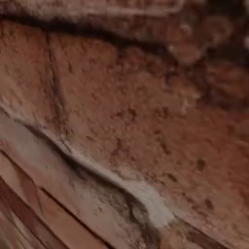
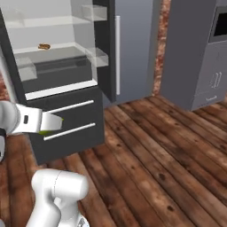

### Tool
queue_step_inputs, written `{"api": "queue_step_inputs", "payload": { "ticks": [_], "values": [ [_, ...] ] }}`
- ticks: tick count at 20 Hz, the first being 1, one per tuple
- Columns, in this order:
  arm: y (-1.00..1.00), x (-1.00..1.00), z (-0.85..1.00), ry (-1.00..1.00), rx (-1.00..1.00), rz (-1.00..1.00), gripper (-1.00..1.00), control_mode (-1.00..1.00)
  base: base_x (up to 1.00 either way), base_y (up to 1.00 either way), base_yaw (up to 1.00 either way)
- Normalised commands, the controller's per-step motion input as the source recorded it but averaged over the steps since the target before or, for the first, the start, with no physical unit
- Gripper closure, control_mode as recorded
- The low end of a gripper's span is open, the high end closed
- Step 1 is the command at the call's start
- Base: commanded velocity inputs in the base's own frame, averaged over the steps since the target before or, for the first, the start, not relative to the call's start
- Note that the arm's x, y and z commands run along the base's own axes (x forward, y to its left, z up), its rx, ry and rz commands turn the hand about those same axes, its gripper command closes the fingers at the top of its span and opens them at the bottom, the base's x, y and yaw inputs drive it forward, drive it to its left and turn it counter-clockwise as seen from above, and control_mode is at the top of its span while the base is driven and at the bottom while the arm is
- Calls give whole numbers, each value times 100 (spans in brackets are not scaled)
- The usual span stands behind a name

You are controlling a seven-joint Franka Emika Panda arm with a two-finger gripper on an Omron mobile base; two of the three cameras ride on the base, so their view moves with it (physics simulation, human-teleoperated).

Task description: Pick up the banana and pear from the fridge and place one fruit on each plate on the dining counter.

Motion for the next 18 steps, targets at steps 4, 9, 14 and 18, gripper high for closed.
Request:
{"api": "queue_step_inputs", "payload": {
  "ticks": [4, 9, 14, 18],
  "values": [
    [0, 0, 0, 0, 0, 0, 100, 100, -76, 0, -30],
    [0, 0, 0, 0, 0, 0, 100, 100, -62, -1, -26],
    [0, 0, 0, 0, 0, 0, 100, 100, -12, -36, -18],
    [0, 0, 0, 0, 0, 0, 100, 100, -6, -63, -14]
  ]
}}
